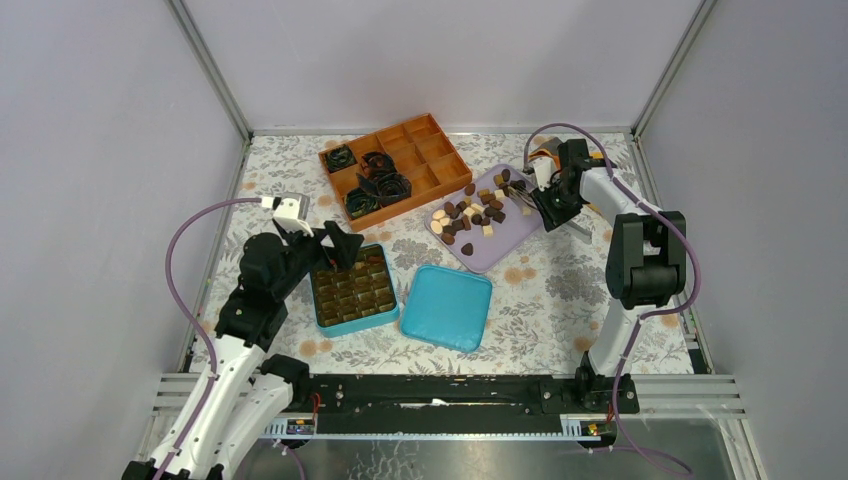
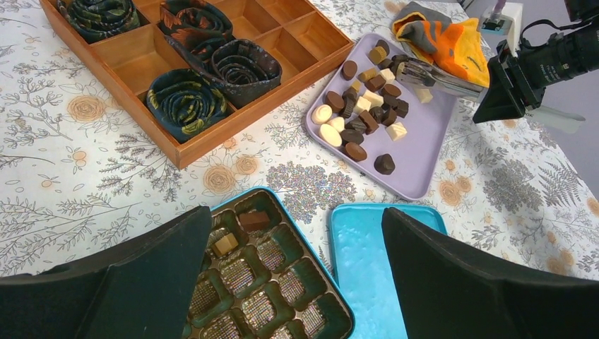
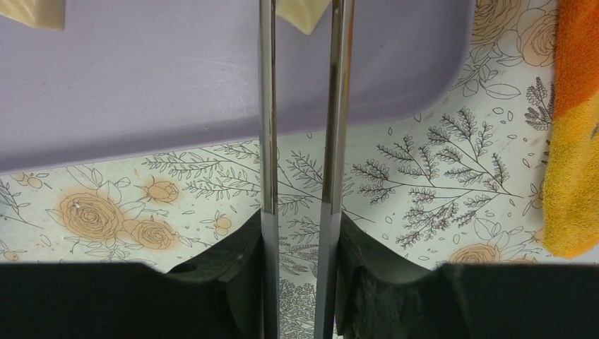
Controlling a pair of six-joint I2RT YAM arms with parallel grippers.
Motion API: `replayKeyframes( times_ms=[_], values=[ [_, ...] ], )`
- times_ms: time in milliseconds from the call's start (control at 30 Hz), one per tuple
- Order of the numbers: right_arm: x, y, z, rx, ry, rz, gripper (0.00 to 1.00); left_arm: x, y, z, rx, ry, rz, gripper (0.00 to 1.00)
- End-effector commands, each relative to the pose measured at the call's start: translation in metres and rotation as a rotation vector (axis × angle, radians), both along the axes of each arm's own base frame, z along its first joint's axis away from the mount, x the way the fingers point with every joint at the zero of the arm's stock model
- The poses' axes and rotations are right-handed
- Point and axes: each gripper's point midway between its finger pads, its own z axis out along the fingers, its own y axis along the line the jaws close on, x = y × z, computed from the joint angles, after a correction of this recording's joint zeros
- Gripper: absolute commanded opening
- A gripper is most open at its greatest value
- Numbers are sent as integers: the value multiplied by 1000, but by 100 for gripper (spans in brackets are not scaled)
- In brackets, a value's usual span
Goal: Pack the chocolate
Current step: Pick up the fake chocolate from the plate.
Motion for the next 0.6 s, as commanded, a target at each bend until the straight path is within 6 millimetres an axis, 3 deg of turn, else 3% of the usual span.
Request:
replayKeyframes(
  times_ms=[0,133,233,467,567],
  values=[
    [9,8,25,20,-87,26,31,2,-6,13,-17,-59,-26,99],
    [7,10,28,31,-90,26,19,3,-7,13,-17,-56,-30,99],
    [6,10,30,34,-101,33,16,3,-7,12,-17,-55,-28,99],
    [9,16,26,59,-81,63,22,4,-8,11,-15,-50,-32,99],
    [9,17,25,60,-78,67,31,4,-8,9,-13,-44,-31,99]
  ],
)
